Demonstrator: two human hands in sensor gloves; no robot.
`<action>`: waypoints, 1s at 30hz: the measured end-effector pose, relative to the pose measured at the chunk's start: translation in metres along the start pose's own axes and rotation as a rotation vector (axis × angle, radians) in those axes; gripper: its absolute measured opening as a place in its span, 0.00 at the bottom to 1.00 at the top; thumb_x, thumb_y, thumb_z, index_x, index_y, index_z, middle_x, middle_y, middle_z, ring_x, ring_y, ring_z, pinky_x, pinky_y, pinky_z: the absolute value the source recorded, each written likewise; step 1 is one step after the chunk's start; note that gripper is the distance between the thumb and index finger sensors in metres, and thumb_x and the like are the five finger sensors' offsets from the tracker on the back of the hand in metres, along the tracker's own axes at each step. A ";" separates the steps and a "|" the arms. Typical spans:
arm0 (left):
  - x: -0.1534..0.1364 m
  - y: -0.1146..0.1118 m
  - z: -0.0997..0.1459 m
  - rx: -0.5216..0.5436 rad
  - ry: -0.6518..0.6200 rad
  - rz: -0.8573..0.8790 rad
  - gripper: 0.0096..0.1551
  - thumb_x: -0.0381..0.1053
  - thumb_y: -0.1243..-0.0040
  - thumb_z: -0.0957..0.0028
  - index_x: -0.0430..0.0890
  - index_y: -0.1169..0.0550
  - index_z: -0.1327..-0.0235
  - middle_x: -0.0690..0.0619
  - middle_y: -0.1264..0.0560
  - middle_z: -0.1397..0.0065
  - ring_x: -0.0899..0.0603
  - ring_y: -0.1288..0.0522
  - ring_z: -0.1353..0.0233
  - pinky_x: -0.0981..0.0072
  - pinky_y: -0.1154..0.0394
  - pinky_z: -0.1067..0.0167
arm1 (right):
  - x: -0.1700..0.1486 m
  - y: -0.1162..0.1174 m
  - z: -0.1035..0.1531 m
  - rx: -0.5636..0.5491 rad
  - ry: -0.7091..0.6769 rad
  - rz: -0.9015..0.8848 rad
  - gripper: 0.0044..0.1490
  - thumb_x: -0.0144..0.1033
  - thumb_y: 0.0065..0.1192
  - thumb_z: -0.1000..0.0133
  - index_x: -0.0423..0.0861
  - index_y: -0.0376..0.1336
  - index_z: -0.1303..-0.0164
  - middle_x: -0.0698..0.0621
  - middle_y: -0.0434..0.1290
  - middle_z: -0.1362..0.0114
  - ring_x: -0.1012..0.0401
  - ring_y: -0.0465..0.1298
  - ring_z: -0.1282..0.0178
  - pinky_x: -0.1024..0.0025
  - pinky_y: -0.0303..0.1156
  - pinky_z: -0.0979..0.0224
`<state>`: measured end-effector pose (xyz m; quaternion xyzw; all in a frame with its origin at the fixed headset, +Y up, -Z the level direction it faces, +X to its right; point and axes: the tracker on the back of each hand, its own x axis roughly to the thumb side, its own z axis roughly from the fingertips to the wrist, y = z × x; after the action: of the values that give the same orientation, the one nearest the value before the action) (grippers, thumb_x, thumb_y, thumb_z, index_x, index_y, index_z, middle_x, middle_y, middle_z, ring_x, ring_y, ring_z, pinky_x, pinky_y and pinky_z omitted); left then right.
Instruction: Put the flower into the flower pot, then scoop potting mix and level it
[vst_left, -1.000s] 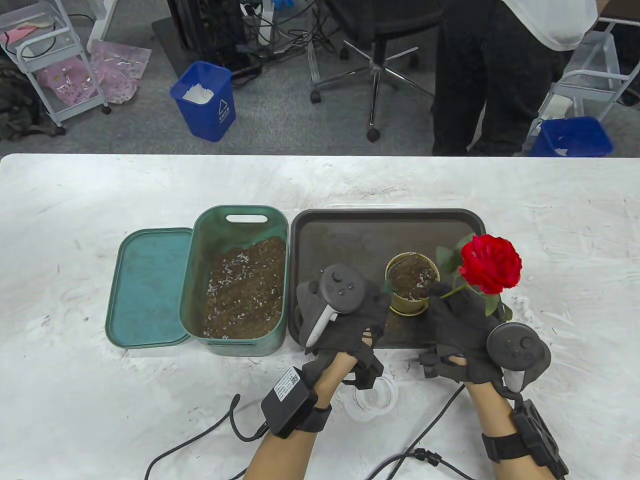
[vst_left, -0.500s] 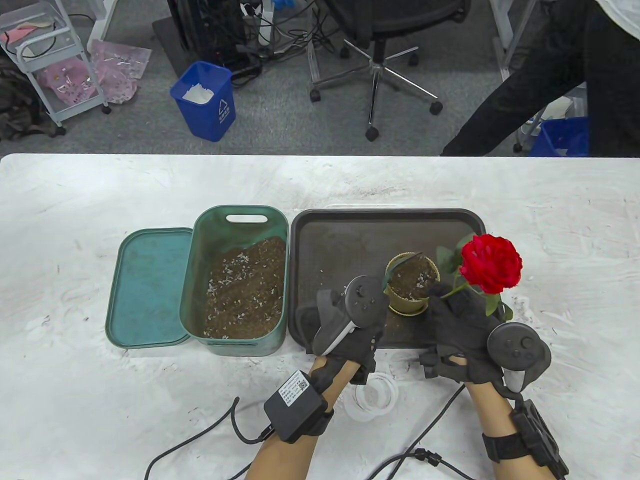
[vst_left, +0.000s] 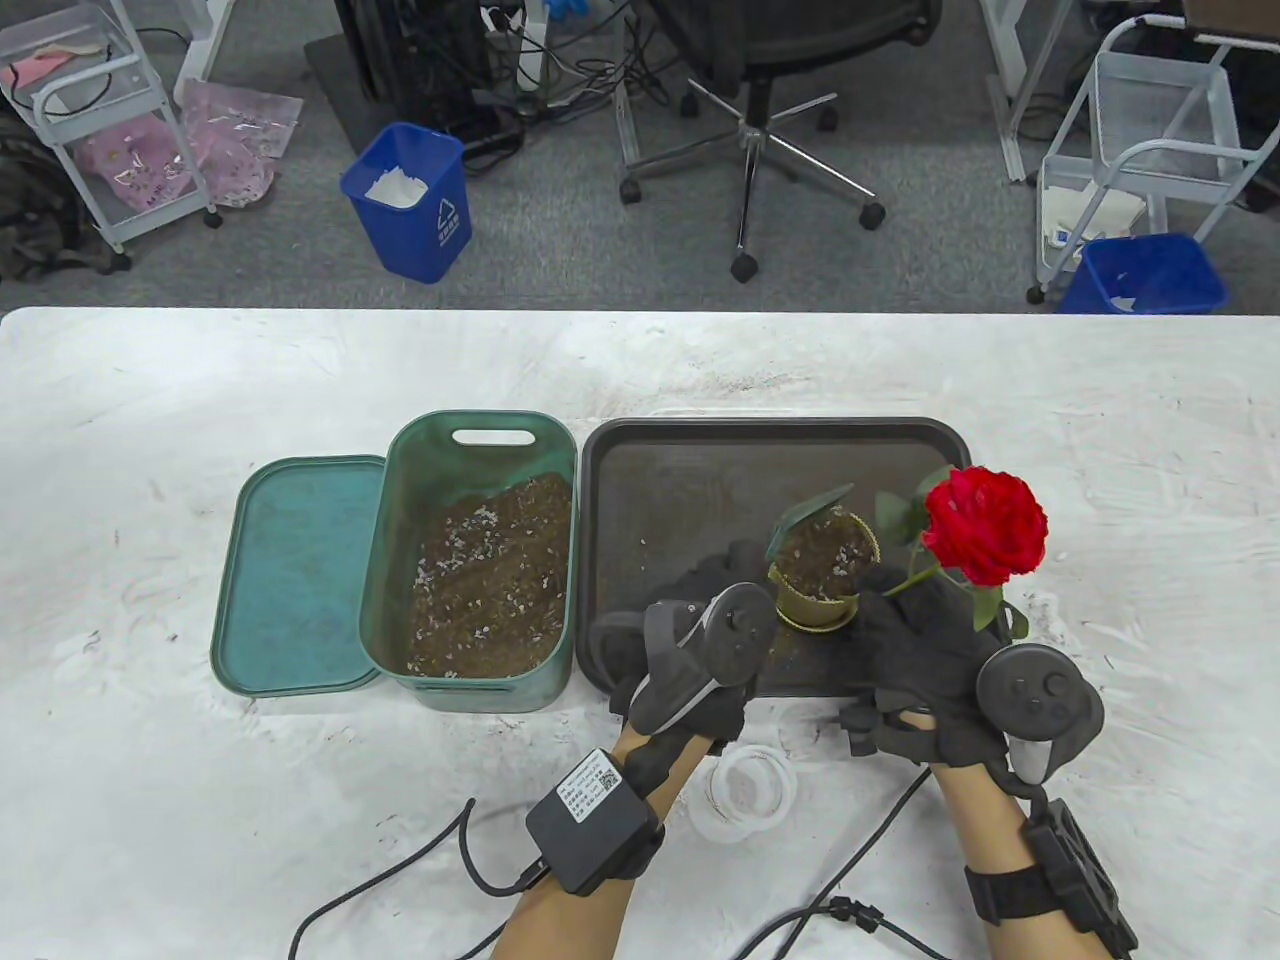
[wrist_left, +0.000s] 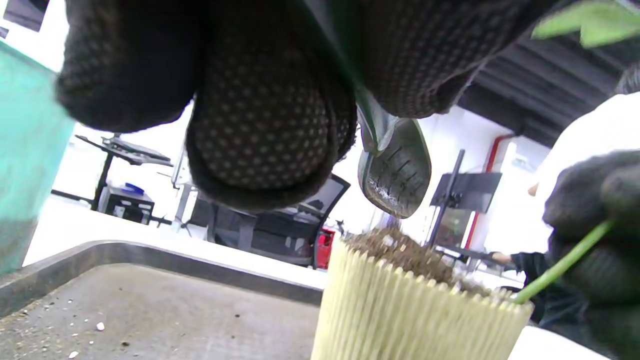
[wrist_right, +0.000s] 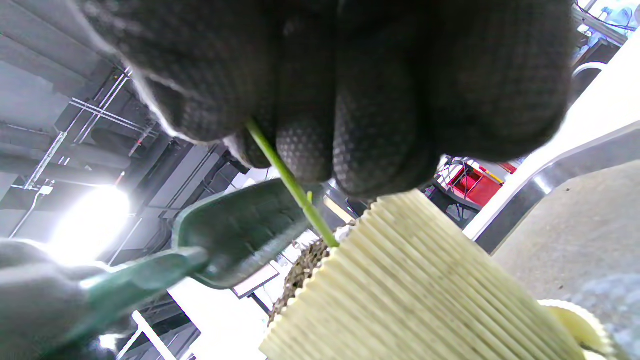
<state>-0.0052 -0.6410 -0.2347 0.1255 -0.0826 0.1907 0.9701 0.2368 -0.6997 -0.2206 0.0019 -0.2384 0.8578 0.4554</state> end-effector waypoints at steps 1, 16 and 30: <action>-0.001 0.007 0.003 0.010 0.004 0.031 0.28 0.58 0.33 0.57 0.49 0.18 0.44 0.54 0.14 0.50 0.50 0.08 0.67 0.62 0.12 0.66 | 0.000 0.000 0.000 0.001 -0.004 0.003 0.23 0.39 0.71 0.57 0.47 0.75 0.53 0.43 0.84 0.49 0.48 0.86 0.61 0.50 0.84 0.59; -0.097 0.162 -0.014 -0.084 0.248 -0.043 0.29 0.57 0.36 0.55 0.42 0.18 0.46 0.50 0.13 0.55 0.51 0.09 0.73 0.63 0.12 0.72 | 0.001 0.002 0.000 0.004 -0.014 0.012 0.23 0.39 0.71 0.57 0.47 0.75 0.53 0.43 0.84 0.49 0.48 0.86 0.61 0.50 0.85 0.59; -0.193 0.076 -0.070 -0.467 0.742 -0.262 0.29 0.57 0.39 0.54 0.39 0.18 0.49 0.49 0.12 0.58 0.51 0.08 0.76 0.65 0.12 0.75 | 0.002 0.002 0.000 0.000 -0.011 0.012 0.23 0.39 0.71 0.57 0.47 0.75 0.53 0.43 0.84 0.49 0.48 0.86 0.61 0.50 0.85 0.59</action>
<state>-0.2039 -0.6208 -0.3258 -0.1639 0.2465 0.0746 0.9523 0.2339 -0.6992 -0.2216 0.0054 -0.2407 0.8605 0.4490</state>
